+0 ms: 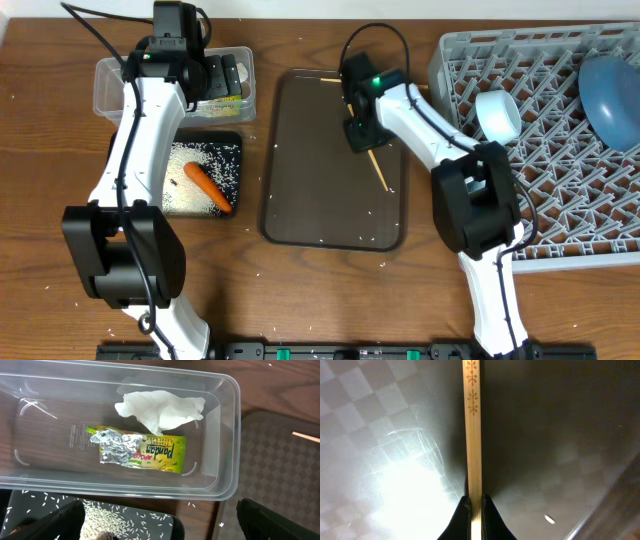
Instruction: Sort waste into correct bins and load items into the dishwasher rack
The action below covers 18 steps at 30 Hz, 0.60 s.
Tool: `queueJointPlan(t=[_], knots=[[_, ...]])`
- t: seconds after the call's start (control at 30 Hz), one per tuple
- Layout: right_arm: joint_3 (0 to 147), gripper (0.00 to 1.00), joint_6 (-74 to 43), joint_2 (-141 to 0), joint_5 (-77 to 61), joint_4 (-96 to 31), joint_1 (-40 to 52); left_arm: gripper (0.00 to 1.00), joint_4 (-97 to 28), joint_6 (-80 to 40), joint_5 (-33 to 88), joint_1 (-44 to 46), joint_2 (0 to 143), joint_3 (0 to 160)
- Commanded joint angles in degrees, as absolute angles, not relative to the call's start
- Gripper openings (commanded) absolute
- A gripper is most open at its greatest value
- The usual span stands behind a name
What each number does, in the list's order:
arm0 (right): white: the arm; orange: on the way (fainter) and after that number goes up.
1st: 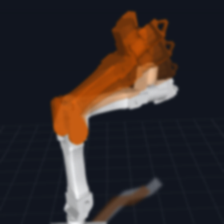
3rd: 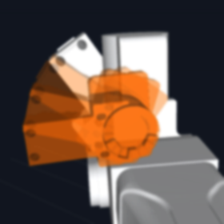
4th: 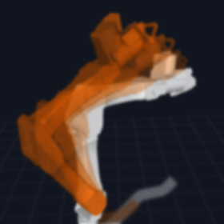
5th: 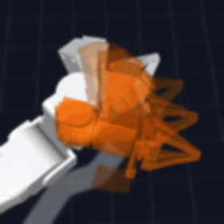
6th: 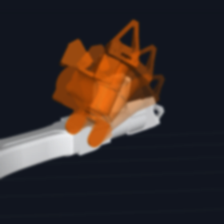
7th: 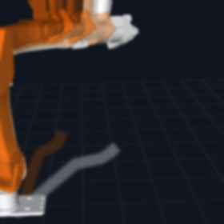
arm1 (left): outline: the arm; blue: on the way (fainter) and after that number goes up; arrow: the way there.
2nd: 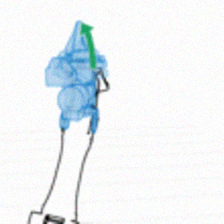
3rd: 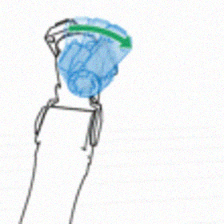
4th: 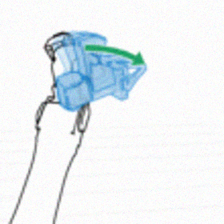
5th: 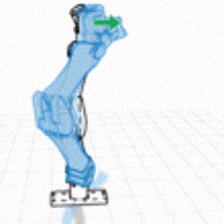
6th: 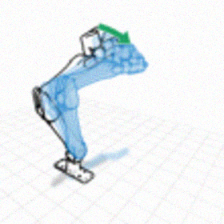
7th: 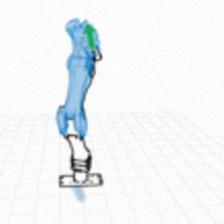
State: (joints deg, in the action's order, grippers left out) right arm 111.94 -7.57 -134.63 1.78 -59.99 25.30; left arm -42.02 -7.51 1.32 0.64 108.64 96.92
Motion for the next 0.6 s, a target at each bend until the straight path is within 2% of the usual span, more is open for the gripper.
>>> queueJointPlan(t=[0.0,0.3,0.57], knots=[[119.24,0.01,-4.51,-132.40,-2.33,-61.89,22.76,0.98,-42.19,-7.79,1.28,0.71,108.25,96.88],[130.23,0.01,-1.15,-125.47,-6.26,-71.42,17.19,0.98,-42.19,-7.79,1.28,0.71,108.25,96.88],[130.50,0.01,4.16,-116.42,-5.76,-77.36,4.84,0.98,-42.19,-7.79,1.28,0.71,108.25,96.86]])
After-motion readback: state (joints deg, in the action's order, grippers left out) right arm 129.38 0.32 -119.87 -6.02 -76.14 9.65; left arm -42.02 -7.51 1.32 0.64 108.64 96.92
